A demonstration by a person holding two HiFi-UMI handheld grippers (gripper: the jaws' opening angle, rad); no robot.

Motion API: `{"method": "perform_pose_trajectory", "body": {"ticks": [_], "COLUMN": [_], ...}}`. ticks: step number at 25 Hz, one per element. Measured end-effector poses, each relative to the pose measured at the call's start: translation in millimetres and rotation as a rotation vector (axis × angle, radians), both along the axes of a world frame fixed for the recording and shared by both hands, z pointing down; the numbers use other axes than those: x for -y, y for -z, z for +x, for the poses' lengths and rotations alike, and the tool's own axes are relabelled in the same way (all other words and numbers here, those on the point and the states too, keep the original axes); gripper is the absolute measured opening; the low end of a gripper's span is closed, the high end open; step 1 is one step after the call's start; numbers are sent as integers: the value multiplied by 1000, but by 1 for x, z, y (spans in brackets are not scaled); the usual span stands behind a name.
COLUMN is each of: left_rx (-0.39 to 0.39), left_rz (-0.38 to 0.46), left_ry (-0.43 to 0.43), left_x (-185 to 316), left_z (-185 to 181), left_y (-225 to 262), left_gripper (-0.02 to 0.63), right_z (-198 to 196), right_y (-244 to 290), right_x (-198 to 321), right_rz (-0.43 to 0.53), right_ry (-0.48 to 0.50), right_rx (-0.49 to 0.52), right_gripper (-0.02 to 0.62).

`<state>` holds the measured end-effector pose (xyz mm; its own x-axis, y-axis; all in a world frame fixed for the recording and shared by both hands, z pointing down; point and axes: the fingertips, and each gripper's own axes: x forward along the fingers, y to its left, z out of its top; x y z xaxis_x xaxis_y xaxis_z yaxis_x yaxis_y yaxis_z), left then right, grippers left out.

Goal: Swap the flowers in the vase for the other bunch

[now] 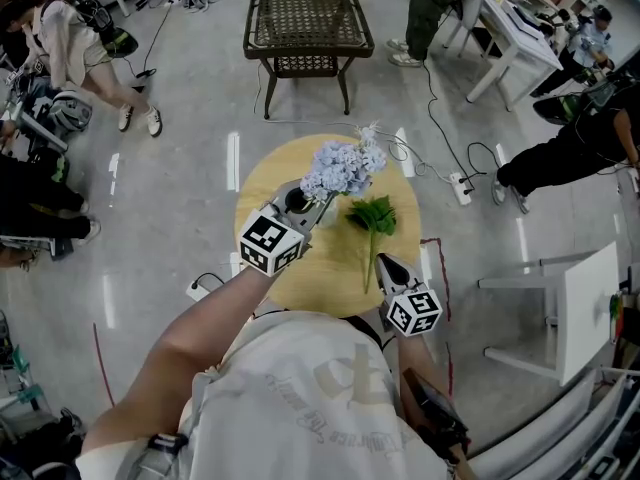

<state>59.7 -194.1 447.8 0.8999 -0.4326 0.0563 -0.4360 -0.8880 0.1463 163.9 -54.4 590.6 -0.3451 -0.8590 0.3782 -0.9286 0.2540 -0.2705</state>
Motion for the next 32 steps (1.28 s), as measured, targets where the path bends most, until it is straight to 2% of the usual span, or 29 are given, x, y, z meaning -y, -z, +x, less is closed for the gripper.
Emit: {"method": "perform_pose_trajectory", "body": {"ticks": [20,32], "left_rx": [-177,-262], "left_rz": [-53,-38], "left_ry": [9,26], "left_x": [23,21], "left_z": [-25,-43], "left_y": [67,97], "left_gripper": [31,31], "right_z": [-8,-15], "right_y": [7,6], "right_x": [1,-1], "right_rz": [6,16], "right_ry": [16,33], "right_rx": [-4,-9], "right_gripper": [8,8]}}
